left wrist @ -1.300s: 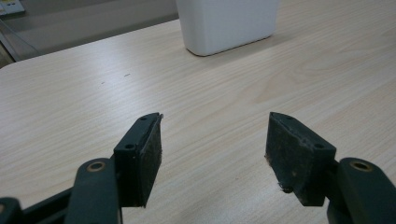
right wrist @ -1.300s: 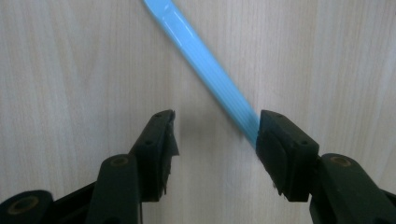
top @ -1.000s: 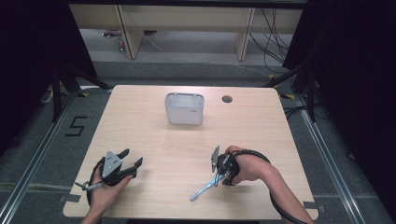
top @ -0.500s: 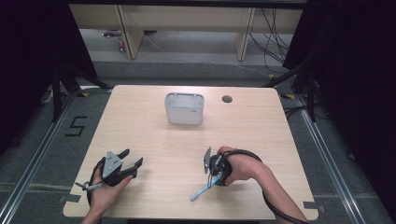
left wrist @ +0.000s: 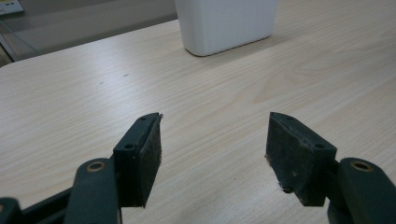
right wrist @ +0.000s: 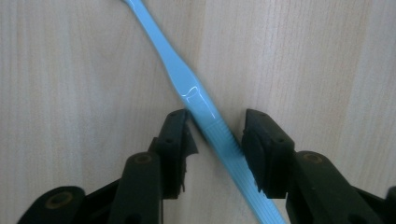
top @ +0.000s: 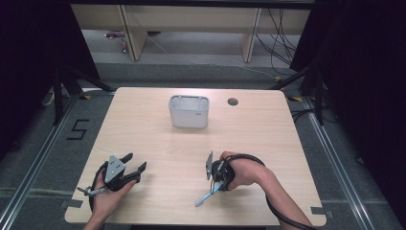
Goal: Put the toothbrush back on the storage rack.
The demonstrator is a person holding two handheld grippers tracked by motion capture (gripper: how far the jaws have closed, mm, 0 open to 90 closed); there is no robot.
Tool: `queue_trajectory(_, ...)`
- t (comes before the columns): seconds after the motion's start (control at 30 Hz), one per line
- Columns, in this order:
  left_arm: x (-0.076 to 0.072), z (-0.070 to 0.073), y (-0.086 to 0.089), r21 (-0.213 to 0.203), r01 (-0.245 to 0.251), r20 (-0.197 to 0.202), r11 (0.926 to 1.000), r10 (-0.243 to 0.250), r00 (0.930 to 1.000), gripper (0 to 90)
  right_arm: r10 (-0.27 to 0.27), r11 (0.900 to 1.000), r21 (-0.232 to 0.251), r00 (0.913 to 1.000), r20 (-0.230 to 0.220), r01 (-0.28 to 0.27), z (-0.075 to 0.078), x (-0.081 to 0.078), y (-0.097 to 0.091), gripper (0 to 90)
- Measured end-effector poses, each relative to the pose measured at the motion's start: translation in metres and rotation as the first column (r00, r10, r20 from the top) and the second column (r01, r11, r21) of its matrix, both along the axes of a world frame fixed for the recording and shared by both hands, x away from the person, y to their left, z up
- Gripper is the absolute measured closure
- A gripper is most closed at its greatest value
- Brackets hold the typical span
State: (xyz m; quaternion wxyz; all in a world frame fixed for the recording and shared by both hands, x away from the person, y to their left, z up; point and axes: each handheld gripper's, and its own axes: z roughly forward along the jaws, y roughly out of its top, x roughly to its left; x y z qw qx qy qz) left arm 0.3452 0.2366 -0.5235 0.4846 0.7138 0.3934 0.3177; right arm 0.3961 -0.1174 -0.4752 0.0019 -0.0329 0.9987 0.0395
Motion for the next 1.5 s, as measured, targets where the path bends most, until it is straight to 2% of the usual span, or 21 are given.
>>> queue_trajectory(0.1,0.000,0.000,0.000,0.000,0.000,0.000,1.0000,0.000,1.0000,35.4,-0.010,0.9999,0.002,0.9999,-0.003,0.010,0.000,0.000,0.000,64.3)
queue_trajectory(0.13,0.000,0.000,0.000,-0.001,0.000,0.000,1.0000,0.000,1.0000,35.4,-0.035,0.9994,-0.007,0.9994,-0.003,0.035,0.001,-0.001,0.000,65.6)
queue_trajectory(0.17,0.000,0.000,0.000,-0.001,0.000,0.001,1.0000,0.000,1.0000,35.4,-0.019,0.9998,0.009,0.9998,0.000,0.019,-0.001,0.001,-0.001,66.9)
queue_trajectory(0.23,0.000,0.000,0.000,-0.001,0.000,0.000,1.0000,0.000,1.0000,35.4,-0.045,0.9989,-0.008,0.9990,0.004,0.045,0.001,-0.001,0.000,70.7)
queue_trajectory(0.33,0.000,0.000,0.000,0.000,0.000,-0.001,1.0000,0.000,1.0000,35.4,-0.043,0.9990,-0.014,0.9990,0.008,0.043,0.001,-0.002,0.001,72.7)
queue_trajectory(0.37,0.000,0.000,-0.001,0.002,-0.001,-0.003,1.0000,0.001,1.0000,35.4,-0.025,0.9996,-0.009,0.9996,0.009,0.025,0.000,-0.002,0.001,74.8)
queue_trajectory(0.43,0.000,0.000,-0.001,0.003,-0.001,-0.004,1.0000,0.001,1.0000,35.4,-0.036,0.9992,-0.016,0.9993,0.002,0.036,0.001,-0.003,0.003,78.0)
queue_trajectory(0.6,0.000,0.000,0.000,0.003,-0.002,-0.007,1.0000,0.002,1.0000,35.3,-0.040,0.9988,-0.028,0.9992,0.007,0.040,0.001,-0.004,0.004,78.7)
queue_trajectory(0.67,0.000,0.000,0.000,-0.002,0.001,-0.002,1.0000,-0.001,1.0000,35.3,-0.060,0.9978,-0.027,0.9982,0.005,0.060,0.001,-0.005,0.005,78.7)
queue_trajectory(0.8,0.000,0.000,0.000,-0.002,0.001,-0.002,1.0000,-0.001,1.0000,35.3,-0.084,0.9964,-0.012,0.9965,0.001,0.084,0.001,-0.004,0.003,78.7)
queue_trajectory(0.83,0.000,0.000,0.000,-0.002,0.000,0.000,1.0000,0.000,1.0000,35.3,-0.071,0.9975,0.005,0.9975,0.008,0.071,0.000,-0.002,0.002,78.7)
queue_trajectory(1.03,0.000,0.000,-0.001,0.003,-0.002,-0.003,1.0000,0.002,1.0000,35.3,-0.136,0.9901,0.034,0.9907,0.008,0.136,0.005,-0.002,-0.002,78.8)
queue_trajectory(1.17,0.000,0.000,-0.001,-0.002,0.000,0.000,1.0000,0.000,1.0000,35.3,-0.144,0.9875,0.068,0.9894,0.019,0.142,0.008,0.002,-0.006,78.8)
queue_trajectory(1.2,0.000,0.000,-0.001,0.002,-0.003,-0.001,1.0000,0.003,1.0000,35.3,-0.197,0.9783,0.070,0.9804,0.016,0.195,0.013,0.001,-0.008,78.8)
queue_trajectory(1.23,0.000,0.000,-0.001,0.002,-0.003,-0.001,1.0000,0.003,1.0000,35.3,-0.197,0.9783,0.070,0.9804,0.016,0.195,0.013,0.001,-0.008,78.8)
queue_trajectory(1.27,0.000,0.000,-0.001,0.001,-0.005,0.002,1.0000,0.005,1.0000,35.2,-0.208,0.9743,0.094,0.9778,0.025,0.205,0.016,0.003,-0.011,78.8)
queue_trajectory(1.33,0.000,0.000,-0.001,0.001,-0.005,0.001,1.0000,0.005,1.0000,35.3,-0.202,0.9744,0.107,0.9789,0.031,0.198,0.017,0.004,-0.012,78.8)
queue_trajectory(1.37,0.000,0.000,-0.001,0.003,-0.001,-0.004,1.0000,0.001,1.0000,35.3,-0.220,0.9672,0.138,0.9750,0.034,0.213,0.020,0.006,-0.016,78.8)
queue_trajectory(1.4,0.000,0.000,-0.001,0.003,-0.002,-0.004,1.0000,0.002,1.0000,35.2,-0.258,0.9579,0.141,0.9655,0.036,0.250,0.022,0.005,-0.017,78.8)
queue_trajectory(1.43,0.000,0.000,-0.001,0.003,-0.002,-0.004,1.0000,0.002,1.0000,35.2,-0.258,0.9579,0.141,0.9655,0.036,0.250,0.022,0.005,-0.017,78.8)
queue_trajectory(1.5,0.000,0.000,-0.001,0.002,-0.002,-0.004,1.0000,0.002,1.0000,35.2,-0.289,0.9416,0.193,0.9566,0.041,0.276,0.027,0.007,-0.022,78.8)
